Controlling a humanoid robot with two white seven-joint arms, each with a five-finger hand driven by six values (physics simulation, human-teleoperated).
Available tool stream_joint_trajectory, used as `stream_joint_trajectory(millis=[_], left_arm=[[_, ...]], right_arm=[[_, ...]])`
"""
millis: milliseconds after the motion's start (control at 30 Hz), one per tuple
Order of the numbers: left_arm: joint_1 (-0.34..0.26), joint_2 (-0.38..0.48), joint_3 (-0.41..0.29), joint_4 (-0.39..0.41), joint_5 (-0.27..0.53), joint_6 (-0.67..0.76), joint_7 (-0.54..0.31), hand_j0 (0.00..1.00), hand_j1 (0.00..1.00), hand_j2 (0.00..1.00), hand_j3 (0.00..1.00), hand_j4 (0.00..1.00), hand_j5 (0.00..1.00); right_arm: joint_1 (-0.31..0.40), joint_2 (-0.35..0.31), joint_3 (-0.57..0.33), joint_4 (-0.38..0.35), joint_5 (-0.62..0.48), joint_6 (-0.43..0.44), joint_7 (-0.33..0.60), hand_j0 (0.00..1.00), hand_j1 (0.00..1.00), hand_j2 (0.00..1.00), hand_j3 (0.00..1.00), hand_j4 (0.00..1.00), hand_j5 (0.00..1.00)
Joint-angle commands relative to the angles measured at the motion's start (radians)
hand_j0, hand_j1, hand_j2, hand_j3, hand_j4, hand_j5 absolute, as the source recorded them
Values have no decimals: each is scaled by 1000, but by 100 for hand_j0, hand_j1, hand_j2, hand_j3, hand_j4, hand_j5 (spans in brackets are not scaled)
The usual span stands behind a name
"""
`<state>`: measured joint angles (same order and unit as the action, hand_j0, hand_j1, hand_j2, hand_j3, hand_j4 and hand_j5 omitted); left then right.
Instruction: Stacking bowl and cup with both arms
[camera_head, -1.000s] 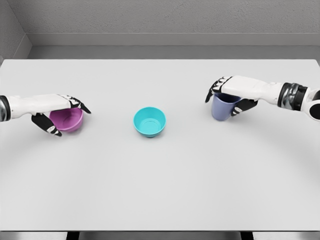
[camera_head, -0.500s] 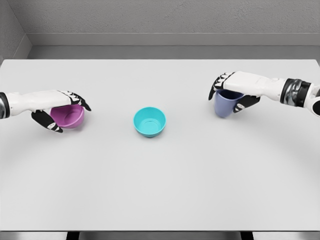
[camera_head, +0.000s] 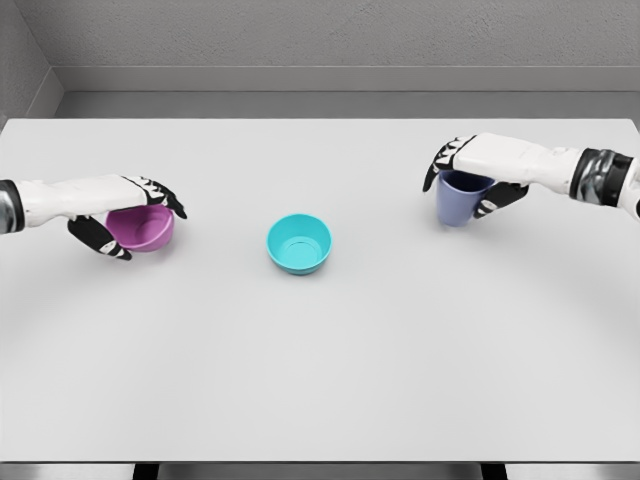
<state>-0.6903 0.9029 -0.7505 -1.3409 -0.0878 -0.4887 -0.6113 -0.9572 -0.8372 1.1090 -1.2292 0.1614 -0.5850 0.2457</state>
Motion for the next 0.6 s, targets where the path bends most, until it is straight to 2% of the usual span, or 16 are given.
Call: stream_joint_trajectory(millis=[0,300,433,567], left_arm=[[0,-7,0,-6,3,2,0,80,80,80,80,80,80],[-5,-18,-1,-44,0,4,0,79,79,79,79,79,79],[-9,-39,-1,-44,-1,2,0,79,79,79,79,79,79],[-15,-39,-1,-80,-4,4,0,79,79,79,79,79,79]], right_arm=[[-2,-2,-1,-1,-6,1,0,59,59,59,59,59,59],[-6,-8,-1,-3,-8,-4,0,59,59,59,59,59,59],[-9,-23,-3,-30,-10,-3,0,59,59,59,59,59,59],[-14,-45,-5,-59,-10,1,0,59,59,59,59,59,59]])
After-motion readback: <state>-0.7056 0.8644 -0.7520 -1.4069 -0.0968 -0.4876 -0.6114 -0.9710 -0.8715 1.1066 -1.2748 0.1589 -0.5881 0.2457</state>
